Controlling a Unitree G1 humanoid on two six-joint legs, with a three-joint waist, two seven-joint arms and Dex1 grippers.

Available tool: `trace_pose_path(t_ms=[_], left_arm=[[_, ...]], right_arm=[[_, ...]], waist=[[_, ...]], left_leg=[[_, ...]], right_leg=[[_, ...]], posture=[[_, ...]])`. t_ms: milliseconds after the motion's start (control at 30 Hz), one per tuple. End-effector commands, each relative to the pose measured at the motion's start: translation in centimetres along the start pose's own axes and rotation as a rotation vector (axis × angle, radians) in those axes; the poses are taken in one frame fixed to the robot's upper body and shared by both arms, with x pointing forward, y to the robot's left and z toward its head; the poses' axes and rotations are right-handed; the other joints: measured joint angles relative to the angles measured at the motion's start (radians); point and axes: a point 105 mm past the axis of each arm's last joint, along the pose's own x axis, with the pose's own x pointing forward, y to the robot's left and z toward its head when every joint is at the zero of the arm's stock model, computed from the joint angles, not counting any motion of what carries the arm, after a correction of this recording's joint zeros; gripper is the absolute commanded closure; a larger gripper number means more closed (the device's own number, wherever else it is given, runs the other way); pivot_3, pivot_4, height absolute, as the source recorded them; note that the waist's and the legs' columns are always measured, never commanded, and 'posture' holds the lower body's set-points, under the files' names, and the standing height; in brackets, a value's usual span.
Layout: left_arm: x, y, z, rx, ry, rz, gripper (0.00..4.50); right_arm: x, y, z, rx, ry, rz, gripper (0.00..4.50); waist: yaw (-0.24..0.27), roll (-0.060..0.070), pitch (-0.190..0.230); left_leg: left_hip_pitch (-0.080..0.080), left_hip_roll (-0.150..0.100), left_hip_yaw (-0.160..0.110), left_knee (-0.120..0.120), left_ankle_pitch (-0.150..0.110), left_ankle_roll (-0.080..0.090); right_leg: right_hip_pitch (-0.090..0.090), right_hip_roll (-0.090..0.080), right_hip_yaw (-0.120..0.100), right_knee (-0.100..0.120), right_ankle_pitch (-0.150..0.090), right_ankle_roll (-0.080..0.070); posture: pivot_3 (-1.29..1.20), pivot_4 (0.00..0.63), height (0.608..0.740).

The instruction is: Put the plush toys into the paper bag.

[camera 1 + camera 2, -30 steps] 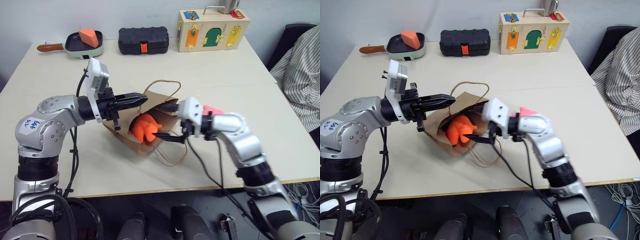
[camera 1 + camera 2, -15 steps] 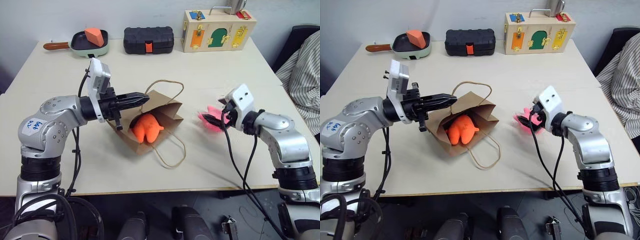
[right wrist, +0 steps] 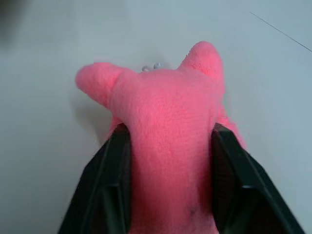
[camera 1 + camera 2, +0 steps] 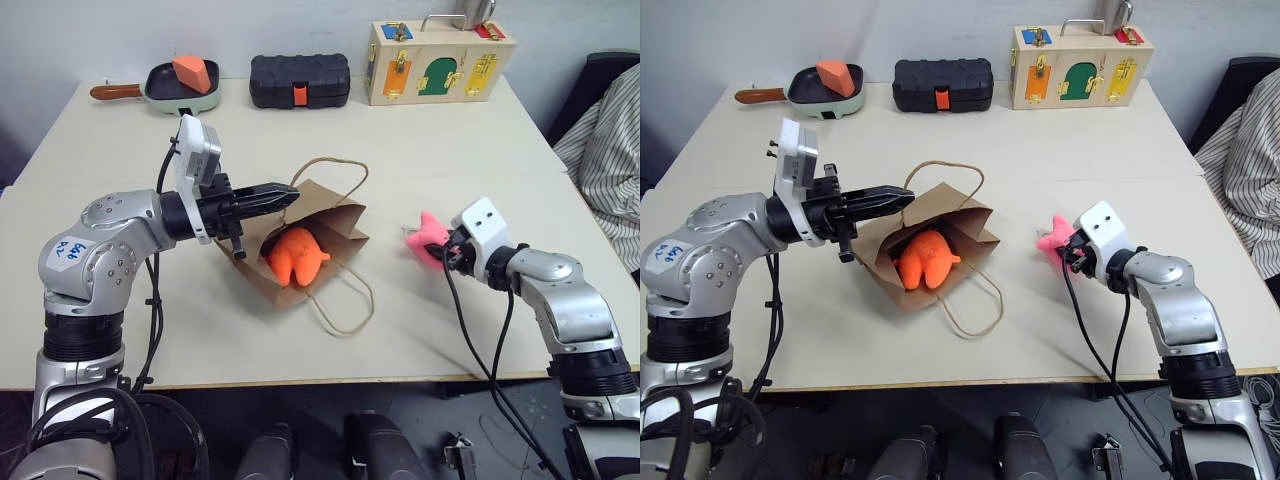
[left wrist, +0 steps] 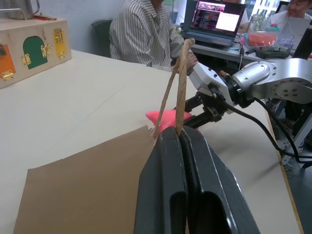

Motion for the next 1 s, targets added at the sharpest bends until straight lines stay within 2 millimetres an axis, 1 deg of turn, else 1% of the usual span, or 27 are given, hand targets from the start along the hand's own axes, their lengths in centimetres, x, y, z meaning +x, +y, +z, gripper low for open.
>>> trace_pose_path(t_ms=[33,100,167,233,300,333,400,467,533,600,700,833,1000], left_arm=[[0.2,-0.1,1.3,0.056,-0.029,-0.008,4.5],[0.3,-0.1,1.5,0.053,-0.035,-0.01,4.5],[0.5,-0.1,1.6,0.051,-0.039,-0.013,4.5],[0.6,-0.1,1.7,0.052,-0.041,-0.017,4.5],[0.8,-0.2,1.8,0.049,-0.045,-0.028,4.5],[1.0,-0.3,1.9,0.049,-0.045,-0.033,4.5],[1.2,-0.4,2.0,0.049,-0.047,-0.042,4.5],[1.3,-0.4,2.1,0.05,-0.047,-0.046,4.5],[1.4,-0.4,2.1,0.052,-0.048,-0.048,4.5],[1.4,-0.4,2.2,0.052,-0.05,-0.049,4.5],[1.2,-0.5,2.2,0.046,-0.05,-0.054,4.5],[1.2,-0.9,2.0,0.031,-0.046,-0.071,4.5],[1.3,-1.4,1.7,0.025,-0.035,-0.096,4.5]], right_arm=[[-0.9,0.5,2.1,0.024,-0.106,0.056,3.84],[-1.5,2.6,5.8,0.06,-0.249,0.196,4.28],[-2.2,5.3,8.9,0.046,-0.357,0.336,4.38],[-2.5,6.9,10.2,0.043,-0.395,0.408,4.38],[-1.6,9.7,11.3,-0.011,-0.392,0.483,4.38],[-1.1,10.7,11.6,-0.032,-0.388,0.502,4.38],[0.0,12.0,12.0,-0.062,-0.381,0.514,4.38],[0.6,12.7,12.2,-0.087,-0.378,0.524,4.38],[0.6,13.5,12.5,-0.104,-0.383,0.565,4.38],[0.6,13.9,12.5,-0.111,-0.376,0.586,4.38],[1.3,13.9,12.0,-0.145,-0.348,0.567,4.38],[2.8,13.7,12.3,-0.191,-0.332,0.53,4.38],[4.4,13.9,14.8,-0.17,-0.372,0.551,4.38]], waist=[[0.003,0.0,0.0],[0.004,0.0,0.0],[-0.003,0.0,0.0],[-0.008,0.0,0.0],[-0.01,0.0,0.0],[-0.01,0.0,0.0],[-0.011,0.0,0.0],[-0.011,0.0,0.0],[-0.007,0.0,0.0],[-0.007,0.0,0.0],[-0.01,0.0,0.0],[-0.014,0.0,0.0],[-0.021,0.0,0.0]], left_leg=[[0.0,0.0,0.0,0.0,0.0,0.0],[0.0,0.0,0.0,0.0,0.0,0.0],[0.0,0.0,0.001,0.0,0.0,0.0],[0.0,0.001,0.001,0.0,0.0,0.0],[0.0,0.001,0.0,0.0,0.0,0.0],[0.0,0.001,0.0,0.0,0.0,0.0],[0.0,0.001,0.0,0.0,0.0,0.0],[0.0,0.001,0.0,0.0,0.0,0.0],[0.0,0.0,0.0,0.0,0.0,0.0],[0.0,0.0,0.0,0.0,0.0,0.0],[0.0,0.0,0.0,0.0,0.0,0.0],[0.0,0.0,0.0,0.0,0.0,0.0],[0.0,0.0,0.0,-0.001,0.0,0.0]], right_leg=[[0.0,0.0,0.0,0.0,0.0,0.0],[0.0,0.0,0.0,0.0,0.0,0.0],[-0.001,0.0,0.0,0.0,0.0,0.0],[-0.001,0.001,0.0,0.0,0.0,0.0],[0.0,0.001,0.0,0.0,0.0,0.0],[0.0,0.001,0.0,0.0,0.0,0.0],[0.0,0.001,0.0,0.0,0.0,0.0],[-0.001,0.001,0.0,0.001,0.0,0.0],[-0.001,0.0,0.0,0.001,0.0,0.0],[-0.001,0.0,0.0,0.001,0.0,0.0],[-0.001,0.0,0.0,0.001,0.0,0.0],[-0.001,0.0,0.0,0.001,0.0,0.0],[-0.003,0.001,0.0,0.002,0.0,0.0]], posture=[[0.0,0.15,0.74],[0.0,0.15,0.74],[0.0,0.15,0.74],[0.0,0.15,0.74],[0.0,0.15,0.74],[0.0,0.15,0.74],[0.0,0.15,0.74],[0.0,0.15,0.74],[0.0,0.15,0.74],[0.0,0.15,0.74],[0.0,0.15,0.74],[0.0,0.15,0.74],[0.0,0.15,0.74]])
